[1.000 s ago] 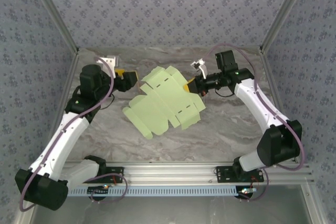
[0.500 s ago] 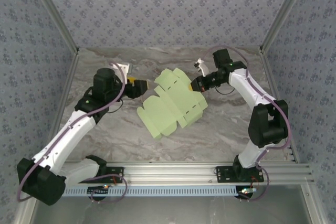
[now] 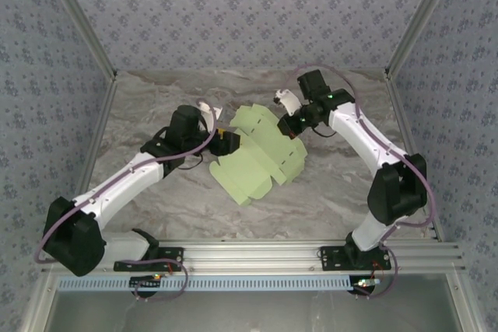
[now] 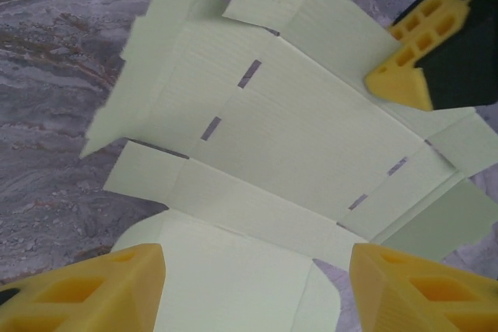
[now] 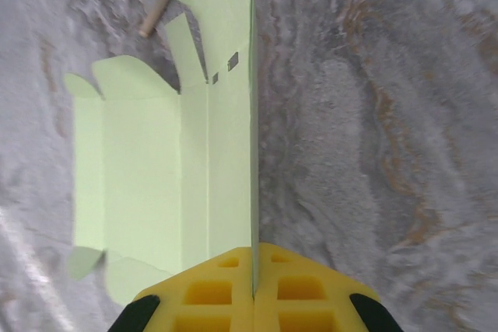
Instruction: Fold the paper box
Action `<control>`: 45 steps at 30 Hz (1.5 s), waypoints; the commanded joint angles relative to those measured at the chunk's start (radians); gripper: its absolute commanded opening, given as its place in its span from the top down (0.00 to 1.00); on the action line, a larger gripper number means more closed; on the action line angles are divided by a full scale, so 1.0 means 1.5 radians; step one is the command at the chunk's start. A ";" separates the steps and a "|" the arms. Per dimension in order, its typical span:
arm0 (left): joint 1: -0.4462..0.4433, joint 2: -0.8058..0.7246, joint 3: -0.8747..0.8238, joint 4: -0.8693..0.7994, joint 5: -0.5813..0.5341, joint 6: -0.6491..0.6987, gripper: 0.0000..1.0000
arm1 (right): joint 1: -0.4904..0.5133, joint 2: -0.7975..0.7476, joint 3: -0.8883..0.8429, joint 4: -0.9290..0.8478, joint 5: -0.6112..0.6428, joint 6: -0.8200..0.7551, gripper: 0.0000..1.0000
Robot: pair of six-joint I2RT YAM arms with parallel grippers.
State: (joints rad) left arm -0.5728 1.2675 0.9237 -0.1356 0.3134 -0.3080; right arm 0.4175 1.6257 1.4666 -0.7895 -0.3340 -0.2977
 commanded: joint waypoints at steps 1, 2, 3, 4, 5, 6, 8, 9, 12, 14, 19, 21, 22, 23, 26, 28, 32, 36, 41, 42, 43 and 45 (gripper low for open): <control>0.011 -0.006 -0.014 0.052 0.001 0.016 0.35 | 0.034 -0.051 -0.002 -0.002 0.131 -0.077 1.00; 0.017 -0.007 -0.017 0.054 0.002 0.025 0.35 | 0.036 -0.057 -0.003 0.000 0.128 -0.088 1.00; 0.027 -0.008 -0.020 0.062 0.007 0.037 0.35 | 0.035 -0.062 -0.002 0.000 0.112 -0.102 1.00; 0.038 -0.008 -0.024 0.071 0.013 0.045 0.34 | 0.034 -0.067 -0.002 -0.003 0.088 -0.117 1.00; 0.050 -0.006 -0.026 0.082 0.025 0.054 0.33 | 0.032 -0.071 -0.002 -0.008 0.065 -0.132 1.00; 0.064 -0.003 -0.027 0.095 0.039 0.063 0.33 | 0.029 -0.075 0.000 -0.015 0.037 -0.151 1.00; 0.083 0.010 -0.019 0.107 0.067 0.083 0.32 | 0.021 -0.082 0.002 -0.024 -0.007 -0.178 1.00; 0.087 0.019 -0.010 0.107 0.083 0.099 0.31 | 0.015 -0.084 0.004 -0.029 -0.032 -0.190 1.00; 0.087 0.044 0.017 0.099 0.140 0.158 0.30 | -0.007 -0.086 0.019 -0.051 -0.096 -0.213 1.00; 0.087 0.062 0.034 0.080 0.171 0.200 0.30 | -0.019 -0.088 0.025 -0.065 -0.125 -0.230 1.00; 0.090 0.103 0.062 0.052 0.246 0.281 0.31 | -0.043 -0.098 0.017 -0.076 -0.186 -0.255 1.00; 0.092 0.115 0.068 0.055 0.274 0.301 0.37 | -0.050 -0.101 0.011 -0.078 -0.207 -0.268 1.00; 0.094 0.123 0.075 0.053 0.294 0.309 0.41 | -0.054 -0.103 0.007 -0.076 -0.217 -0.274 1.00; 0.095 0.130 0.084 0.043 0.312 0.318 0.48 | -0.057 -0.105 0.003 -0.072 -0.223 -0.277 1.00; 0.097 0.153 0.122 -0.003 0.368 0.350 0.69 | -0.060 -0.113 -0.006 -0.064 -0.228 -0.287 1.00; 0.097 0.165 0.141 -0.024 0.395 0.363 0.75 | -0.060 -0.115 -0.009 -0.056 -0.222 -0.286 1.00; 0.098 0.171 0.155 -0.043 0.414 0.371 0.86 | -0.056 -0.123 -0.016 -0.033 -0.178 -0.274 1.00; 0.104 0.172 0.163 -0.063 0.428 0.365 0.98 | -0.035 -0.150 -0.051 0.030 -0.091 -0.253 1.00; 0.119 0.179 0.181 -0.072 0.435 0.311 1.00 | 0.050 -0.220 -0.152 0.192 0.143 -0.262 1.00; 0.122 0.181 0.184 -0.070 0.435 0.297 1.00 | 0.065 -0.236 -0.175 0.226 0.192 -0.270 1.00; 0.124 0.184 0.186 -0.062 0.435 0.274 1.00 | 0.090 -0.253 -0.224 0.289 0.253 -0.278 1.00; 0.124 0.193 0.196 -0.054 0.443 0.245 1.00 | 0.144 -0.274 -0.284 0.383 0.356 -0.325 1.00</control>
State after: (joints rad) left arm -0.3988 1.5471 1.1591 -0.2451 0.9321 0.1432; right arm 0.5598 1.2522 1.1362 -0.4187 -0.0921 -0.7074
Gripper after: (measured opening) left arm 0.057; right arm 0.060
